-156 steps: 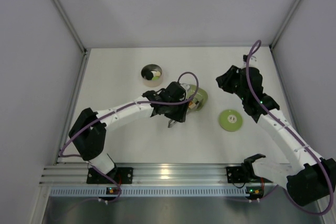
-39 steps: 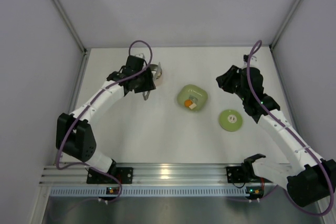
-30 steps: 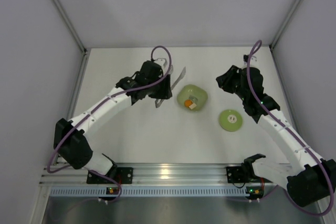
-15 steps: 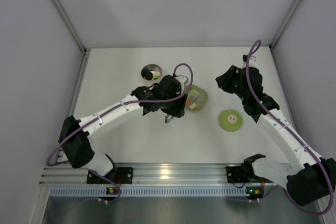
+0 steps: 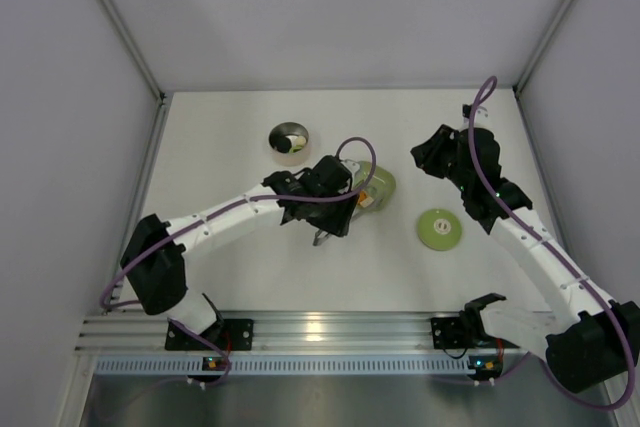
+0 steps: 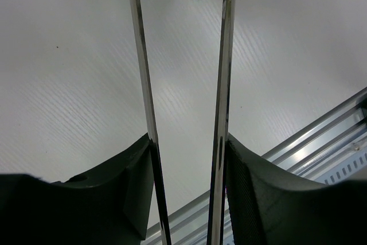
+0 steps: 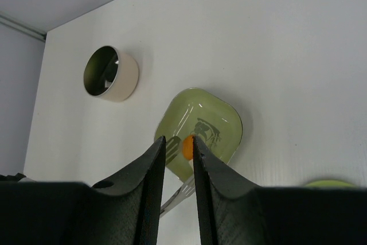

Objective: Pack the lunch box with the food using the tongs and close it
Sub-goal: Pick up the fake food from the plate.

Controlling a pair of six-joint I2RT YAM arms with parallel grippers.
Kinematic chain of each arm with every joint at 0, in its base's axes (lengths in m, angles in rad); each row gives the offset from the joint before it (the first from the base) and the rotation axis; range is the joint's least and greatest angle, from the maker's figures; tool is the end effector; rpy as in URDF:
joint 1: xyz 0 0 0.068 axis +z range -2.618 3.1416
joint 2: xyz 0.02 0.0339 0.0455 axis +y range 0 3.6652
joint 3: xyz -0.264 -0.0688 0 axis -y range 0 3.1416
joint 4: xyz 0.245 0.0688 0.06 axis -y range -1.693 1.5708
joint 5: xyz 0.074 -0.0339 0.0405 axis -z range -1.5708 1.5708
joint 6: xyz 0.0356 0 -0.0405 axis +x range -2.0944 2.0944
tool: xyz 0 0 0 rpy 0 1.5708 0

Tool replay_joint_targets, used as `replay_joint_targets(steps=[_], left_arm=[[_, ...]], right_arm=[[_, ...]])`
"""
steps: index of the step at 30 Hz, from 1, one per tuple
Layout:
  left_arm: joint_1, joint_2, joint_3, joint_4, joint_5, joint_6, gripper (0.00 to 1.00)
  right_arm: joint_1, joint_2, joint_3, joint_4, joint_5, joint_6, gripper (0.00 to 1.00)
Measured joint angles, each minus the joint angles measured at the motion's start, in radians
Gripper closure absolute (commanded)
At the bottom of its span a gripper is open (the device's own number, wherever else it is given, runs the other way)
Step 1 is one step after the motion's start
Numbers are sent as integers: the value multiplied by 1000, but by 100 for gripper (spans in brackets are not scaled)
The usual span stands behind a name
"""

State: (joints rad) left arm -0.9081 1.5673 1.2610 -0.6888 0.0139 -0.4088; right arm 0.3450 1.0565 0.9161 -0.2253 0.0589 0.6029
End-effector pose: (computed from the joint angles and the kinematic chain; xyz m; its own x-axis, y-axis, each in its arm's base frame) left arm 0.2029 -0.2608 0.2689 -0.7887 0.3646 -0.4949 0.5224 0.8219 -0.2271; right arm 0.2298 0.0803 0.3293 -0.4393 0.4436 -0.7812 -0.0446 0.8577 0.5122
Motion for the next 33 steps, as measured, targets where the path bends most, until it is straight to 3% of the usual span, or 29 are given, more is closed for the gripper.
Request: replay_joint_targets(steps=[33], left_arm=[[-2, 98, -11, 6, 0, 0, 57]], right_arm=[[0, 0, -13, 0, 5, -1, 74]])
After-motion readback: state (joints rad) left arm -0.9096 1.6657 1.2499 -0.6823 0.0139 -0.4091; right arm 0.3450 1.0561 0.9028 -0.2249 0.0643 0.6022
